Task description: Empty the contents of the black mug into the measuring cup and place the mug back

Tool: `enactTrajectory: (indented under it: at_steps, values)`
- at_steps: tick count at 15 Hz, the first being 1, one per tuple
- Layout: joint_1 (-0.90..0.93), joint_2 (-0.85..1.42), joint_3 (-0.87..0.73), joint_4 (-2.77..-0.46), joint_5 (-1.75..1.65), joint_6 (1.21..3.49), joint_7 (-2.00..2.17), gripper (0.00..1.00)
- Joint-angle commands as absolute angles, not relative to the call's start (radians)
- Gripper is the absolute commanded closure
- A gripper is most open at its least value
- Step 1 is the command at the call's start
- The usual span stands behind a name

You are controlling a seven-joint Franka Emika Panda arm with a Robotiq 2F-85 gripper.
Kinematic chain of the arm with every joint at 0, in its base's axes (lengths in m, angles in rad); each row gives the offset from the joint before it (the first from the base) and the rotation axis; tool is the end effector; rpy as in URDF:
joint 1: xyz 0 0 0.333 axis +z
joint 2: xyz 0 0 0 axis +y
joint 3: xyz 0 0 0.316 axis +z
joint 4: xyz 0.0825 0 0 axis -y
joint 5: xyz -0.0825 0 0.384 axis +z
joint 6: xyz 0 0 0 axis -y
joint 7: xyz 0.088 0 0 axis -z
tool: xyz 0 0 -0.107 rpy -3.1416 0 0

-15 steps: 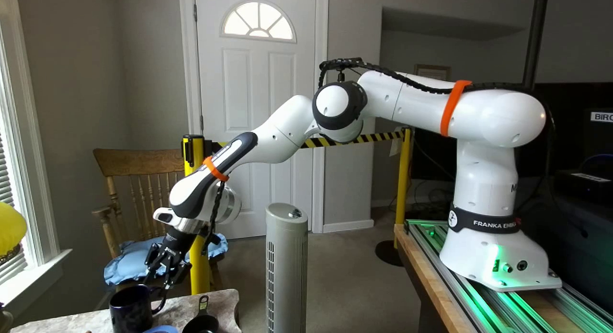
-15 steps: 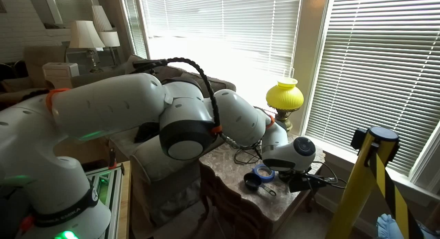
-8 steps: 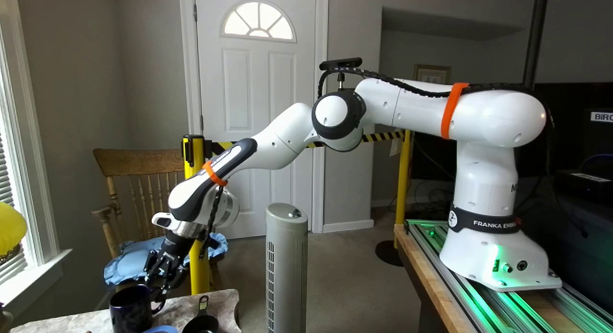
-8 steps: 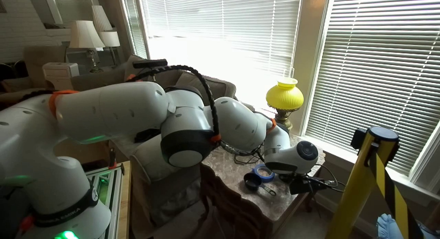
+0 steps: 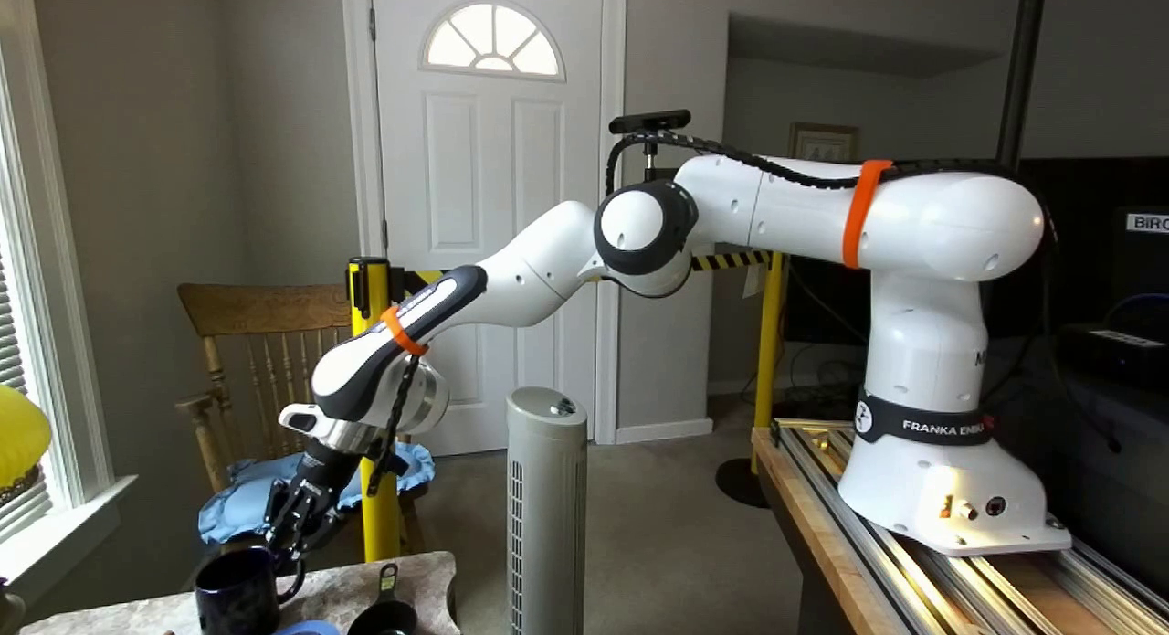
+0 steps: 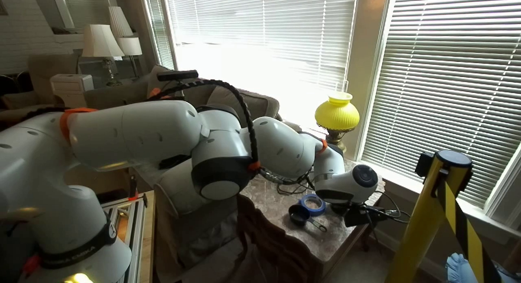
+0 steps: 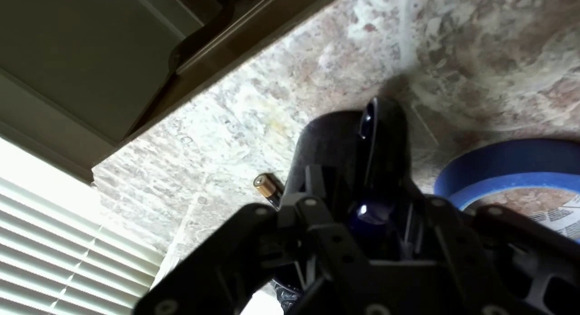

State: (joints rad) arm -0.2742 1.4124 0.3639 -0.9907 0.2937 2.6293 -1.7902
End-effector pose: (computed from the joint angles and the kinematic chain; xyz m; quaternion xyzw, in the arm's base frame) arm 0.7637 -0.0516 0.0150 -0.7680 -0.5775 -0.2700 0.0610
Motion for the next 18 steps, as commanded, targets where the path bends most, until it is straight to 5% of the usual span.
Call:
enactTrajectory:
  at_steps: [1,2,18]
  values:
    - [-0.262,1.453,0.368,-0.923,0.285,2.601,-1.802,0.94]
    - [-0.262,1.455,0.368,-0.921,0.285,2.601,-1.803,1.00]
    - [-0.347,1.317,0.453,-1.100,0.312,2.645,-1.881,0.95]
